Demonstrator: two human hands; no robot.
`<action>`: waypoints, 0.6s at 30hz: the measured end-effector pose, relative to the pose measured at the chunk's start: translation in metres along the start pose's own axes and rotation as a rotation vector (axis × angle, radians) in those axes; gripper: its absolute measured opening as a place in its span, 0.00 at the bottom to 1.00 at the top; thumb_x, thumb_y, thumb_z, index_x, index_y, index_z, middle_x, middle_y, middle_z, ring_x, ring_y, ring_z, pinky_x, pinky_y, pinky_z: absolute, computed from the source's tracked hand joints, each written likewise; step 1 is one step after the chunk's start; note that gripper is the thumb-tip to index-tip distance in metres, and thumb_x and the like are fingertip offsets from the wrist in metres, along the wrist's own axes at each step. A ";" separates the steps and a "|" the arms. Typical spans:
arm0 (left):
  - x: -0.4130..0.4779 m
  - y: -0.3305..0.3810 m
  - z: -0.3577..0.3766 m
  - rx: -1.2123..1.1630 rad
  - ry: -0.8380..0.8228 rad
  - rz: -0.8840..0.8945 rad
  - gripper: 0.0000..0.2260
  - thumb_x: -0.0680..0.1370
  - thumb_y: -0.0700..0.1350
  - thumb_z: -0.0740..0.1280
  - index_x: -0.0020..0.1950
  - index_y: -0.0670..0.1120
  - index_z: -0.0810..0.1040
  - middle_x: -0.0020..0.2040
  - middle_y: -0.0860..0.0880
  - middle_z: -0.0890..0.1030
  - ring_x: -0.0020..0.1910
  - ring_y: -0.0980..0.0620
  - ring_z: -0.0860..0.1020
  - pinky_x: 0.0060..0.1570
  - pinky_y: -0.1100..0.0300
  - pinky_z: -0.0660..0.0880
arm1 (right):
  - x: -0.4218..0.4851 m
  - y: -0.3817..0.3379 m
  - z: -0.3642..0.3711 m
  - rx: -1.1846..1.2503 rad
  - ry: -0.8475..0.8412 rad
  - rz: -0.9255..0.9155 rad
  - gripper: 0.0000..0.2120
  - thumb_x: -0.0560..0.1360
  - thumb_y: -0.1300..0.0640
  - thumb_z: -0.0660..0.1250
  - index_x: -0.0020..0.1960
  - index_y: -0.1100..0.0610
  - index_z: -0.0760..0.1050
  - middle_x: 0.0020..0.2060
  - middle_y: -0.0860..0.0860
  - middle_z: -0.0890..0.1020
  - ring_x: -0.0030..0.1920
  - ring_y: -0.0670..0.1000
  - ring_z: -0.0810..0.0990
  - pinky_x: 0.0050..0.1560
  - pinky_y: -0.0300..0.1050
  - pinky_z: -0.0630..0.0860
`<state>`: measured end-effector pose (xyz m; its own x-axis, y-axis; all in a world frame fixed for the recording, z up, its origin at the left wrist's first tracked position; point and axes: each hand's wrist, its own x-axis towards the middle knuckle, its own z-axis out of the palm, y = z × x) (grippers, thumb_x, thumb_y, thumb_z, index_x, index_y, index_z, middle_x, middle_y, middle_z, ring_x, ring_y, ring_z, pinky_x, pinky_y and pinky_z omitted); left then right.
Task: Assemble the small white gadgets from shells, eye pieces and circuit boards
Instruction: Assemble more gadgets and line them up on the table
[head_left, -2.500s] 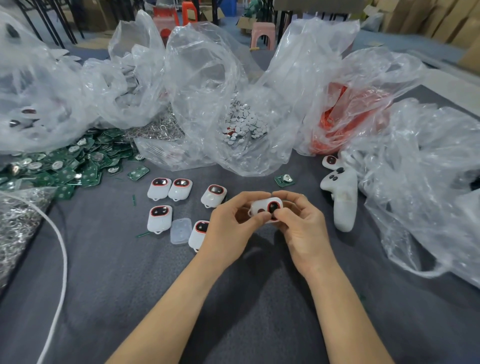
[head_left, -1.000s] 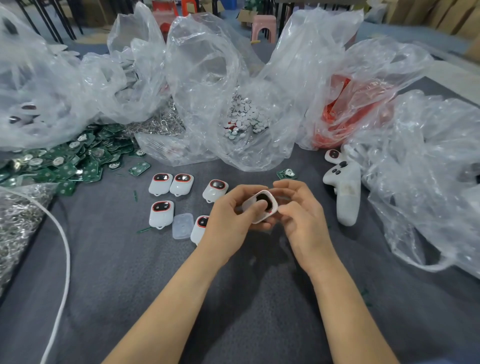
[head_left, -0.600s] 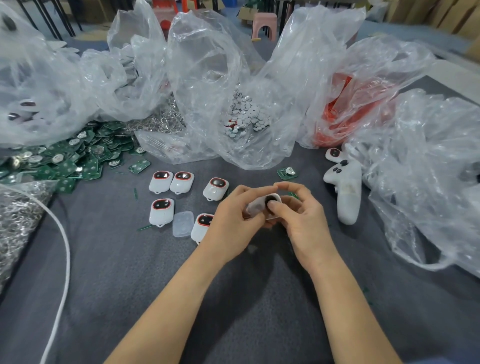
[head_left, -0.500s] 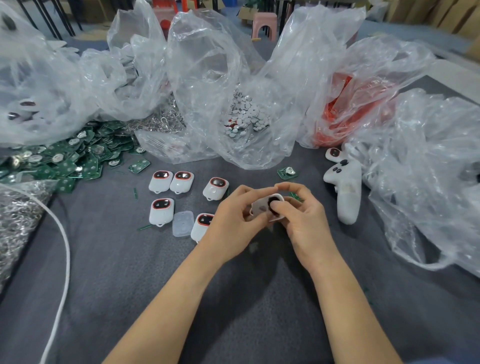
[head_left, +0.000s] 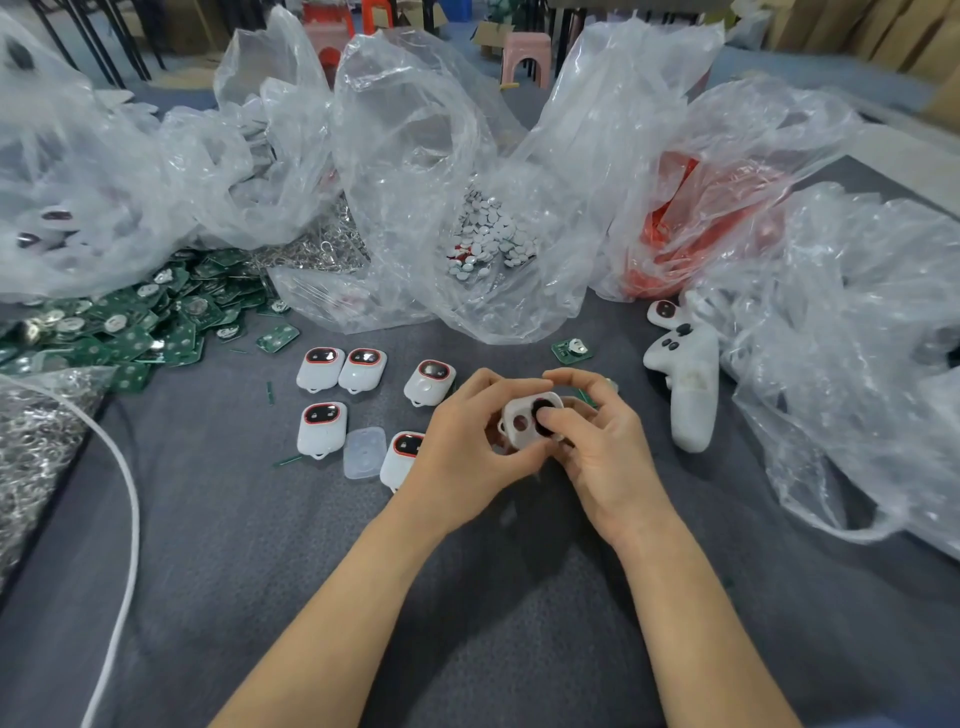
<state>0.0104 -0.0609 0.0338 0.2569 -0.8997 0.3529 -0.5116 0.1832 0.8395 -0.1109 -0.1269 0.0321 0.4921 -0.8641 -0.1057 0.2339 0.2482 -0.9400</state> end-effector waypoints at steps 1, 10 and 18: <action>0.000 0.000 0.000 0.006 0.003 -0.002 0.19 0.69 0.41 0.76 0.59 0.52 0.79 0.46 0.53 0.76 0.45 0.62 0.76 0.43 0.73 0.69 | 0.000 0.000 0.000 0.015 -0.006 0.007 0.14 0.74 0.71 0.64 0.53 0.56 0.76 0.39 0.55 0.84 0.42 0.55 0.83 0.42 0.47 0.79; 0.000 0.001 -0.004 -0.005 -0.032 0.007 0.20 0.70 0.40 0.75 0.60 0.52 0.80 0.47 0.51 0.75 0.46 0.59 0.75 0.46 0.73 0.68 | 0.002 -0.001 -0.004 0.175 -0.051 0.123 0.13 0.64 0.65 0.69 0.49 0.60 0.78 0.40 0.57 0.84 0.40 0.53 0.84 0.38 0.40 0.80; -0.001 0.000 -0.002 0.038 -0.054 0.052 0.19 0.71 0.39 0.75 0.61 0.47 0.79 0.49 0.50 0.75 0.49 0.61 0.75 0.51 0.72 0.68 | 0.004 -0.004 -0.010 0.137 -0.078 0.203 0.12 0.64 0.64 0.69 0.47 0.63 0.79 0.40 0.57 0.84 0.41 0.52 0.83 0.42 0.41 0.80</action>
<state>0.0123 -0.0595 0.0342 0.1850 -0.9098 0.3716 -0.5543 0.2156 0.8039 -0.1182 -0.1354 0.0323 0.6024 -0.7556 -0.2572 0.2330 0.4746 -0.8488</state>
